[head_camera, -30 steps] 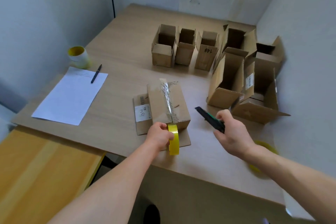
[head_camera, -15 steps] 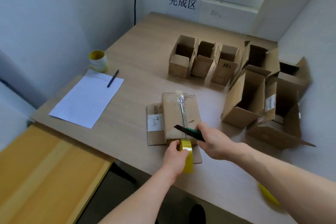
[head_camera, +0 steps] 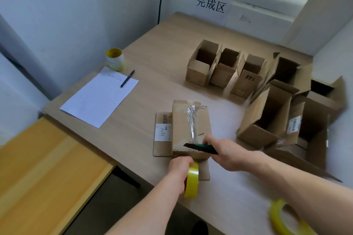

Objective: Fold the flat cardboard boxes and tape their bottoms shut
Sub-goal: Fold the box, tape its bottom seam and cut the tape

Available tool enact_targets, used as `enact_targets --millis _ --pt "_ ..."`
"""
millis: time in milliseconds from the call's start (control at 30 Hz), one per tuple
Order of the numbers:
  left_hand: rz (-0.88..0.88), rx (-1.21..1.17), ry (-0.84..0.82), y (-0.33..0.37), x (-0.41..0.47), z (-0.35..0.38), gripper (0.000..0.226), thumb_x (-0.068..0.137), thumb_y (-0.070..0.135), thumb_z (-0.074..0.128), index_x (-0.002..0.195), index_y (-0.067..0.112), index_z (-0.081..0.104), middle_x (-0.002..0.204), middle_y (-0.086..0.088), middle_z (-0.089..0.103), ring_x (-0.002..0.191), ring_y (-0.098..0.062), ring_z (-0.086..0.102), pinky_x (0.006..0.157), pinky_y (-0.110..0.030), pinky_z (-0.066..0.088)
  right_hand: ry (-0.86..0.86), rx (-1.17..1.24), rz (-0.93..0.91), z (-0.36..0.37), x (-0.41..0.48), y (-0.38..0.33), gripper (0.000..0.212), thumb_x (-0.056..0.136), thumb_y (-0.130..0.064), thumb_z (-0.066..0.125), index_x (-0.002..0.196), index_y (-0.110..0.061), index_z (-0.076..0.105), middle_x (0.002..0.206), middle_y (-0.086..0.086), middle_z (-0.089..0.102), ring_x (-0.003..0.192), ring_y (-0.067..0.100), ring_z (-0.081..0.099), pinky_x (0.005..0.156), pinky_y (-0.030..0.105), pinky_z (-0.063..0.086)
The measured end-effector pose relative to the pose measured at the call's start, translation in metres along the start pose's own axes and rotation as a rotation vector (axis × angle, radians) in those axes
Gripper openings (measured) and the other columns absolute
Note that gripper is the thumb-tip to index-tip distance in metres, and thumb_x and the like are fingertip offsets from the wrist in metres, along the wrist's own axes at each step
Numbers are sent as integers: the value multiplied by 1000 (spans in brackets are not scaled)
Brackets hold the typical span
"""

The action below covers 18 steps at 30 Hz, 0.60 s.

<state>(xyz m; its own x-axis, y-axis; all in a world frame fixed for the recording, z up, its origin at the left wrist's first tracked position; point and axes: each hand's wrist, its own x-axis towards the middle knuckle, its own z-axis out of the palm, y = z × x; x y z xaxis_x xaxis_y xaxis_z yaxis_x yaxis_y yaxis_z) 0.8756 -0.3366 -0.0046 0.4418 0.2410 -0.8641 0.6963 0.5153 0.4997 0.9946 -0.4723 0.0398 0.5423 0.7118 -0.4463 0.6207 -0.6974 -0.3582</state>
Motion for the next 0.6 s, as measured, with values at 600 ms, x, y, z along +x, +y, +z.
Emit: enact_targets --millis 600 --pt "30 -85 163 -8 17 9 20 83 20 72 101 12 69 93 -16 72 82 -35 70 75 -46 62 -111 -338 -95 -17 4 12 51 88 -4 39 128 -36 41 110 5 64 85 28 54 72 39 49"
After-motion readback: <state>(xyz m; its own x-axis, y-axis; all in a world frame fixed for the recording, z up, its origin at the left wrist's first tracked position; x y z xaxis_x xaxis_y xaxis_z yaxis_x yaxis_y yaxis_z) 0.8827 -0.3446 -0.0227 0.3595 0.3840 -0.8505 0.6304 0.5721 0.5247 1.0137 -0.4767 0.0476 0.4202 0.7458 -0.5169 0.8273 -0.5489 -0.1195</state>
